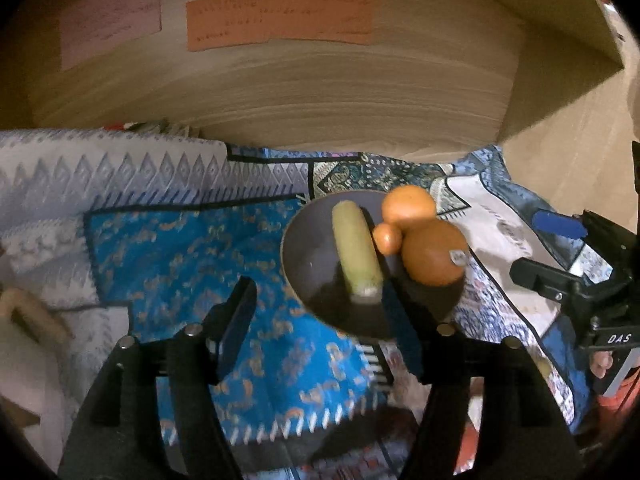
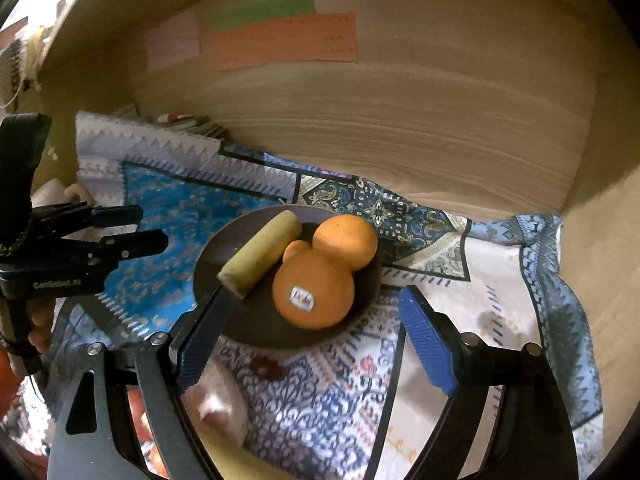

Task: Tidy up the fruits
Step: 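Grasp the red tomato with the left tool while the right tool grasps the green corn cob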

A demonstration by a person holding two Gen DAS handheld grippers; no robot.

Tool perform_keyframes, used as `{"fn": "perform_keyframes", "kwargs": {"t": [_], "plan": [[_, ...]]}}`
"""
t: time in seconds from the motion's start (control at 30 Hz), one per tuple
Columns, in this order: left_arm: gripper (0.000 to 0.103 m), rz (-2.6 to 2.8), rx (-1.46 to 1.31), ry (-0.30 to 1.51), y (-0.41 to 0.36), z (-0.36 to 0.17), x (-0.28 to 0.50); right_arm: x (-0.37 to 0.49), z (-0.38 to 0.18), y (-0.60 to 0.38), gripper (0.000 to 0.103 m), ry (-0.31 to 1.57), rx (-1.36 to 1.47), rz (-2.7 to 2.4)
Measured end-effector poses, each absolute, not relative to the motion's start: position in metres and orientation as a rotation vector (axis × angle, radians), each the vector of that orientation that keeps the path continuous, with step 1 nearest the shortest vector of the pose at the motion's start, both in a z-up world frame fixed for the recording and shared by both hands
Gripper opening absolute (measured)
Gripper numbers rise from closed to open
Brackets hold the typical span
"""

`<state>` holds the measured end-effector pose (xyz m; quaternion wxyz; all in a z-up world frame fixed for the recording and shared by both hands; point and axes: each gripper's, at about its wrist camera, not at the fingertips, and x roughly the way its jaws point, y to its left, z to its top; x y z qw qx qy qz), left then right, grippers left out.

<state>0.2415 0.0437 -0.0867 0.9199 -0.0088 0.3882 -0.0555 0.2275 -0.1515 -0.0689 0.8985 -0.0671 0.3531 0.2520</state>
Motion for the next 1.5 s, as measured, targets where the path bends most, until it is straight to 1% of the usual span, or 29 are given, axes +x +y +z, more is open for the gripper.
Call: {"fn": "perform_keyframes", "kwargs": {"t": [0.23, 0.33, 0.4, 0.73, 1.1, 1.23, 1.5], "plan": [[0.074, -0.137, -0.017, 0.811, 0.027, -0.093, 0.202, 0.192, -0.074, -0.155, 0.085, 0.732, -0.125, 0.544], [0.08, -0.148, -0.004, 0.821, 0.019, -0.1, 0.19, 0.18, -0.081, -0.157, 0.085, 0.745, -0.13, 0.546], [0.081, -0.153, 0.006, 0.829, 0.012, -0.106, 0.183, 0.173, -0.087, -0.159, 0.085, 0.758, -0.134, 0.549], [0.082, -0.169, 0.041, 0.907, -0.011, -0.131, 0.185, 0.15, -0.116, -0.173, 0.085, 0.837, -0.169, 0.561], [0.082, -0.165, 0.092, 0.881, -0.037, -0.127, 0.212, 0.159, -0.129, -0.171, 0.085, 0.846, -0.201, 0.558], [0.082, -0.169, 0.054, 0.899, -0.036, -0.127, 0.226, 0.172, -0.132, -0.164, 0.084, 0.878, -0.2, 0.584], [0.082, -0.161, 0.021, 0.865, -0.02, -0.122, 0.208, 0.18, -0.134, -0.167, 0.076, 0.91, -0.165, 0.644]]}}
